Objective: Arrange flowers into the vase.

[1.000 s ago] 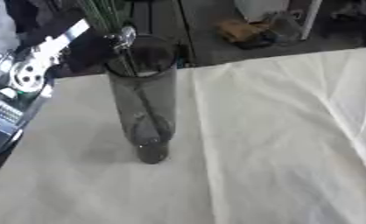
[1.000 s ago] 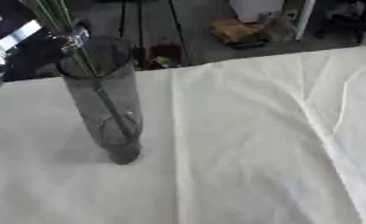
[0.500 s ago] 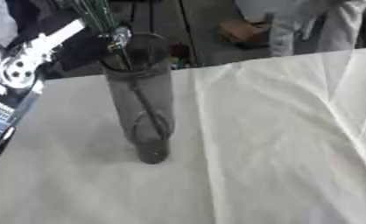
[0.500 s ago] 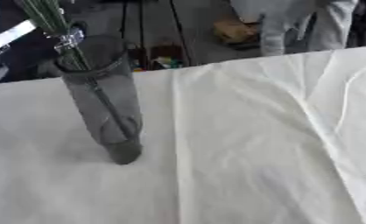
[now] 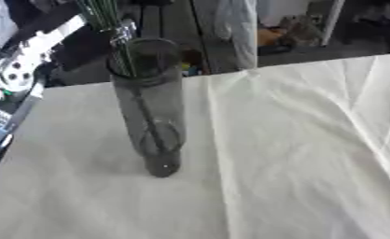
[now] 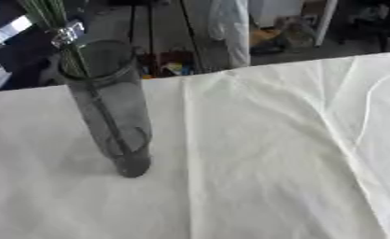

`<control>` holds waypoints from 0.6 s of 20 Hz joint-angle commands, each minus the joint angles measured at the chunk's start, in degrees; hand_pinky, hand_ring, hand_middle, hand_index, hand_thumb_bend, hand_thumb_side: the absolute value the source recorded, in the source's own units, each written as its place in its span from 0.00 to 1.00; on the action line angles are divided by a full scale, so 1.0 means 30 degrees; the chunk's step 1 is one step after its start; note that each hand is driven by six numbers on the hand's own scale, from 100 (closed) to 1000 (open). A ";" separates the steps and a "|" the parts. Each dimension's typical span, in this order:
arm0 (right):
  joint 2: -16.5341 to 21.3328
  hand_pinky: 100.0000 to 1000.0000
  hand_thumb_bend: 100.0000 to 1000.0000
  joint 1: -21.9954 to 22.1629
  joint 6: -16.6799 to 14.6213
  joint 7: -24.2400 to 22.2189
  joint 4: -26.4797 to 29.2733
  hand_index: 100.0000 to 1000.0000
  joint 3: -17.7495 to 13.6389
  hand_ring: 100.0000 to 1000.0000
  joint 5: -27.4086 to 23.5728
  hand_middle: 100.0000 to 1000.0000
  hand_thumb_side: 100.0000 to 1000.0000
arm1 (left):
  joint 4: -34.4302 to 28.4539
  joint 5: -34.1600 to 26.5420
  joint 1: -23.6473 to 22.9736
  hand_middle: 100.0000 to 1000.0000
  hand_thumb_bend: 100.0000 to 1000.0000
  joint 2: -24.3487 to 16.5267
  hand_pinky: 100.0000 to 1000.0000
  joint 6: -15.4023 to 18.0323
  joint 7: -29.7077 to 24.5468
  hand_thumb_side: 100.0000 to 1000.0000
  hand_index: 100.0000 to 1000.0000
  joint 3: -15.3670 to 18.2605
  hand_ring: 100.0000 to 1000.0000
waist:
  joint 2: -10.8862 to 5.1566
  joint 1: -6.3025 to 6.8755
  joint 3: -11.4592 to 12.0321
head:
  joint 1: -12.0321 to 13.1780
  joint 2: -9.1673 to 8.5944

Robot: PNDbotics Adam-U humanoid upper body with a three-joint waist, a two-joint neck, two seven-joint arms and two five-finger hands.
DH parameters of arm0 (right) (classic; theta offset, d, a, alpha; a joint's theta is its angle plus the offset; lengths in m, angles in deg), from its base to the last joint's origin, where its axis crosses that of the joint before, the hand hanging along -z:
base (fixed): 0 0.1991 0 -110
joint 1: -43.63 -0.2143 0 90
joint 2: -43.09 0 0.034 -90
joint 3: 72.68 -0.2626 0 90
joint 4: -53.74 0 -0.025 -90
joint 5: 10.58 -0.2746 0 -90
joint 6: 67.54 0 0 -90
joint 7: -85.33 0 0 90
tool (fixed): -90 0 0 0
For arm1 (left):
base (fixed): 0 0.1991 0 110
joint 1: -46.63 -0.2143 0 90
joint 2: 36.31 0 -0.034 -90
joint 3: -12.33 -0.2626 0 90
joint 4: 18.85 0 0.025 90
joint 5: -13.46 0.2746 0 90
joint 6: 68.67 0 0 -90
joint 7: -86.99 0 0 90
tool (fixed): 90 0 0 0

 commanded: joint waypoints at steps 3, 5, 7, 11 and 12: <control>0.0128 0.69 0.00 -0.0085 -0.0139 0.0213 0.0303 0.81 -0.0113 0.76 -0.0071 0.47 1.00 | -0.0063 -0.0134 0.0406 1.00 0.00 -0.0564 0.80 0.0156 -0.0119 0.95 1.00 0.0352 0.99 | -0.0545 -0.0048 -0.0010 | 0.0041 -0.0214; 0.0132 0.69 0.00 -0.0083 -0.0138 0.0239 0.0303 0.81 -0.0124 0.76 -0.0068 0.47 1.00 | -0.0057 -0.0109 0.0385 1.00 0.00 -0.0628 0.81 0.0224 -0.0294 0.95 1.00 0.0352 0.99 | -0.0541 -0.0047 -0.0008 | 0.0040 -0.0205; 0.0139 0.69 0.00 -0.0076 -0.0126 0.0253 0.0303 0.81 -0.0121 0.76 -0.0071 0.47 1.00 | 0.0001 -0.0222 0.0369 1.00 0.00 -0.0719 0.82 0.0299 -0.0770 0.96 1.00 0.0336 1.00 | -0.0545 -0.0039 0.0015 | 0.0027 -0.0176; 0.0146 0.69 0.00 -0.0053 -0.0098 0.0249 0.0303 0.81 -0.0113 0.76 -0.0082 0.47 1.00 | 0.0291 -0.0332 0.0504 1.00 0.07 -0.0881 0.85 0.0412 -0.2440 0.97 1.00 0.0500 1.00 | -0.0586 -0.0003 0.0088 | 0.0002 -0.0113; 0.0148 0.69 0.00 -0.0048 -0.0094 0.0254 0.0303 0.81 -0.0118 0.76 -0.0085 0.47 1.00 | 0.0355 -0.0277 0.0541 1.00 0.10 -0.0937 0.85 0.0441 -0.2880 0.97 1.00 0.0575 1.00 | -0.0599 0.0004 0.0101 | -0.0007 -0.0108</control>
